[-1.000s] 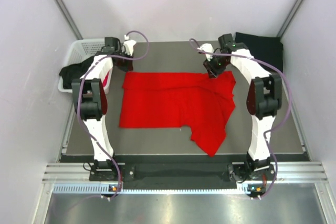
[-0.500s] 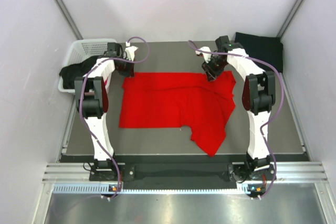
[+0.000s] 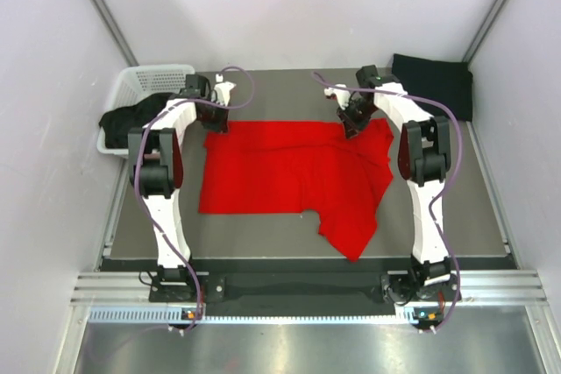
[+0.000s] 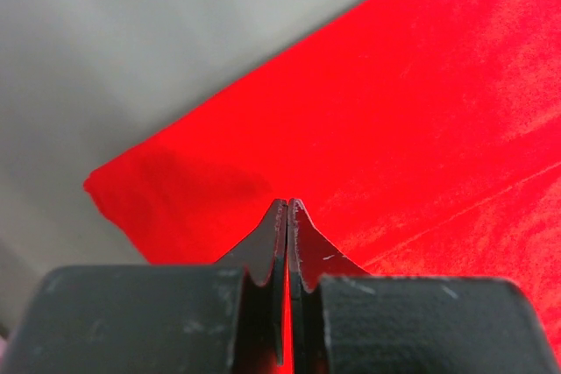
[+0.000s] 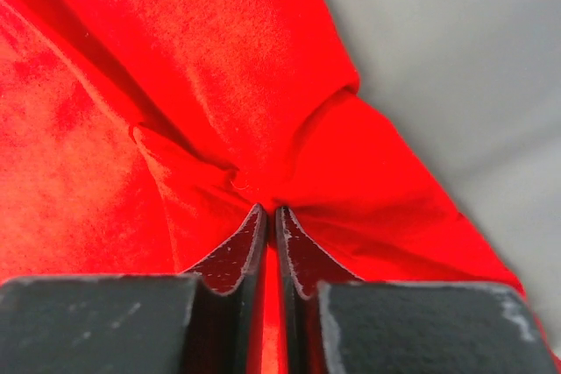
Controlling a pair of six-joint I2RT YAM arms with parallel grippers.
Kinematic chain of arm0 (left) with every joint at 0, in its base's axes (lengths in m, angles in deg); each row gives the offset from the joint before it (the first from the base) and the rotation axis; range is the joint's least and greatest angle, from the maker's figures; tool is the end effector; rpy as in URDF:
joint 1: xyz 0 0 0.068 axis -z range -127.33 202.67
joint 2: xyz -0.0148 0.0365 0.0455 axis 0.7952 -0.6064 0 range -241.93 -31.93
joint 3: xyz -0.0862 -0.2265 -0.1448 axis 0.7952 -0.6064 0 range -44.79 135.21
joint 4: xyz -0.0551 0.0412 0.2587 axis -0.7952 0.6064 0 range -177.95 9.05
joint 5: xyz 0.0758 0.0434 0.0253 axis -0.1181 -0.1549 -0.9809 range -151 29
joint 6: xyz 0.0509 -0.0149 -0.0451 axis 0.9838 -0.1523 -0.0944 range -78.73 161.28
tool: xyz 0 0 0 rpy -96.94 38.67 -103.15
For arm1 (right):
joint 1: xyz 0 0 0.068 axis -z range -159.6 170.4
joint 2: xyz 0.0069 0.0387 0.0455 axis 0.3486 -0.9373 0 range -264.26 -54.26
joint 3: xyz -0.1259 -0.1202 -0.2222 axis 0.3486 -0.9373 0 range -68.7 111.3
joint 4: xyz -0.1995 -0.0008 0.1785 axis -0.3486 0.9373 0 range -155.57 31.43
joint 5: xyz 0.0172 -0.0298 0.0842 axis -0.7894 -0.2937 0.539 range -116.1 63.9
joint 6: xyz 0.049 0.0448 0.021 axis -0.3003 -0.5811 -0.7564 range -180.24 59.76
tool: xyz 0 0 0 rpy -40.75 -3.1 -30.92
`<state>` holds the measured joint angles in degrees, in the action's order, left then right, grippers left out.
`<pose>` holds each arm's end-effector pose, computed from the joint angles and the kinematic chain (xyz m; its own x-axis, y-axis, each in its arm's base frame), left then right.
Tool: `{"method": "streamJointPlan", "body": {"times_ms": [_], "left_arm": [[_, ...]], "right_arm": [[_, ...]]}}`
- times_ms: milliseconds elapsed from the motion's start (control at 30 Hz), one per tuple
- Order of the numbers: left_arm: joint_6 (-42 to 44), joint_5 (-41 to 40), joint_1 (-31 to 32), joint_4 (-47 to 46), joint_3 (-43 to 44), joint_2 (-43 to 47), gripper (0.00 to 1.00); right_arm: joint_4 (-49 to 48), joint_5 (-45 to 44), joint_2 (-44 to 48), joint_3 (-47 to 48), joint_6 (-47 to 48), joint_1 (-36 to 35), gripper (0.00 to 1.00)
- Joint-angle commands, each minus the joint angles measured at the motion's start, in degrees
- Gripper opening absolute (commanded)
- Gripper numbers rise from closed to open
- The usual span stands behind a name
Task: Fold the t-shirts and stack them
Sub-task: Fold the tshirt
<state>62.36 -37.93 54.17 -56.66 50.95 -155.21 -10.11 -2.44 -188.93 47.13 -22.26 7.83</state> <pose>0.4857 -0.0350 0.1714 -0.7164 0.3499 -0.6036 0.5194 0.8451 -0.1267 0.4870 0.1318 0.1625 -0.5529 -0.7007 -0.4510 -0.8188 0.5572 0.1381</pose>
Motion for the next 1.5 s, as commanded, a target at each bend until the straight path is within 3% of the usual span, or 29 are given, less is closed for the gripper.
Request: {"method": "streamJointPlan", "body": {"times_ms": [0,467,800,1067,1267,1467], "left_arm": [[0.5,0.3,0.2,-1.5,-0.6,2.7,0.00],[0.4,2.5,0.2,-0.5,1.0,1.6,0.00],[0.5,3.7,0.1,1.4,1.6,2.4,0.00],[0.0,3.5,0.1,1.5,1.6,2.5,0.00],[0.1,1.8,0.1,3.0,3.2,0.9,0.00],[1.3,-0.1,0.1,5.5,5.3,-1.0,0.00]], "right_arm": [[0.5,2.3,3.2,1.9,0.5,-0.1,0.04],[-0.5,-1.5,19.4,-11.2,1.0,-8.0,0.05],[-3.3,-7.0,24.1,-22.8,-0.2,-10.5,0.24],[-5.7,-8.2,25.3,-15.9,-2.8,-6.2,0.27],[-8.2,-10.0,19.0,-8.7,-5.7,0.3,0.28],[-6.3,-5.7,12.5,-0.6,-7.8,5.5,0.33]]}}
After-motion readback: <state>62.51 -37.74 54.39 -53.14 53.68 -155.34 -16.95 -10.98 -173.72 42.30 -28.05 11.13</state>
